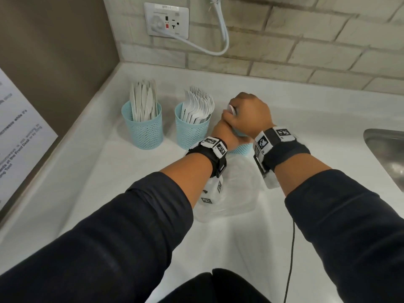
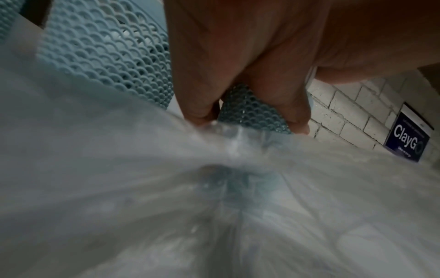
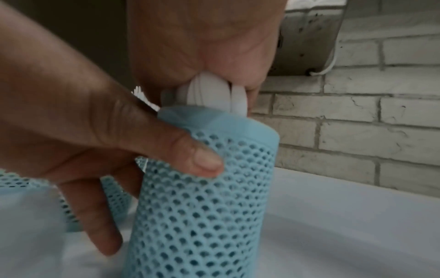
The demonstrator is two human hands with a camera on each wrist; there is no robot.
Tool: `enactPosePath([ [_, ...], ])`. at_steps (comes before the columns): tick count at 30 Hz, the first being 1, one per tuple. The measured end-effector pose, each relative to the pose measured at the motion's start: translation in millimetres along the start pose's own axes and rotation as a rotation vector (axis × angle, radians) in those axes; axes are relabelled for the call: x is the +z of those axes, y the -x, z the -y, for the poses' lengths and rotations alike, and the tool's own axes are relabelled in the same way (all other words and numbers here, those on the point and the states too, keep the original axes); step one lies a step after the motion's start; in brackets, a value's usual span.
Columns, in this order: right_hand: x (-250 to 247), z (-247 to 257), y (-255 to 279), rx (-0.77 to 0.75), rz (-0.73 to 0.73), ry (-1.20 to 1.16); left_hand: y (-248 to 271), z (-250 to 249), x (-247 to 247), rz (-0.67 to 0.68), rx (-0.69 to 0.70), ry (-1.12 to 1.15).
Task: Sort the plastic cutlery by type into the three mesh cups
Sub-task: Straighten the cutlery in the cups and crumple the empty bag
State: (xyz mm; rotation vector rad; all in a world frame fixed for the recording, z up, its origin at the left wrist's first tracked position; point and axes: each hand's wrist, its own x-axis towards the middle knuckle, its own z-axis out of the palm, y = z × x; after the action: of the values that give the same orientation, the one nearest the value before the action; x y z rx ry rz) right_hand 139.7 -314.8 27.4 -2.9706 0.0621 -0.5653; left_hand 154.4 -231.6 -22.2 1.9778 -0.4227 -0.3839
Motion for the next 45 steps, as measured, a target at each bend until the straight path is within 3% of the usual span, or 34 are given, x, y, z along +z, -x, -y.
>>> enactPosePath([
  [4, -5, -9, 1, 0.233, -0.288, -0.261, 1, 0, -3, -0.016, 0.029, 0.011],
  [6, -7, -15, 0, 0.277, -0.360, -0.334, 2, -1, -4, -0.005, 0.042, 0.009],
  [10, -1, -19, 4, 0.177, -0.199, -0.177, 3, 0, -5, 0.003, 0.052, 0.015],
  [13, -4, -20, 2, 0.067, -0.067, -0.205, 4, -1, -5, 0.004, 0.061, 0.029],
  [16, -8, -20, 0, 0.147, -0.135, -0.244, 5, -1, -5, 0.004, 0.061, 0.033],
  [19, -5, -18, -1, 0.082, -0.049, -0.215, 5, -1, -5, -0.008, 0.055, 0.028],
  [23, -6, -19, -8, 0.282, -0.064, -0.136, 6, -2, -5, -0.009, 0.044, -0.008],
  [27, -4, -13, -4, 0.073, 0.040, -0.124, 6, -4, -6, 0.000, 0.046, -0.007],
  [33, -9, -11, -2, 0.231, -0.157, -0.209, 7, -4, -7, 0.016, 0.008, -0.045],
  [39, -19, -14, -1, 0.410, 0.022, -0.182, 16, -11, -9, 0.026, -0.025, -0.094],
  [42, -28, -16, 0, 0.537, -0.114, -0.322, 22, -20, -16, 0.072, -0.058, -0.232],
  [45, -33, -23, 4, 0.752, -0.260, -0.463, 33, -34, -30, 0.240, -0.077, -0.359],
])
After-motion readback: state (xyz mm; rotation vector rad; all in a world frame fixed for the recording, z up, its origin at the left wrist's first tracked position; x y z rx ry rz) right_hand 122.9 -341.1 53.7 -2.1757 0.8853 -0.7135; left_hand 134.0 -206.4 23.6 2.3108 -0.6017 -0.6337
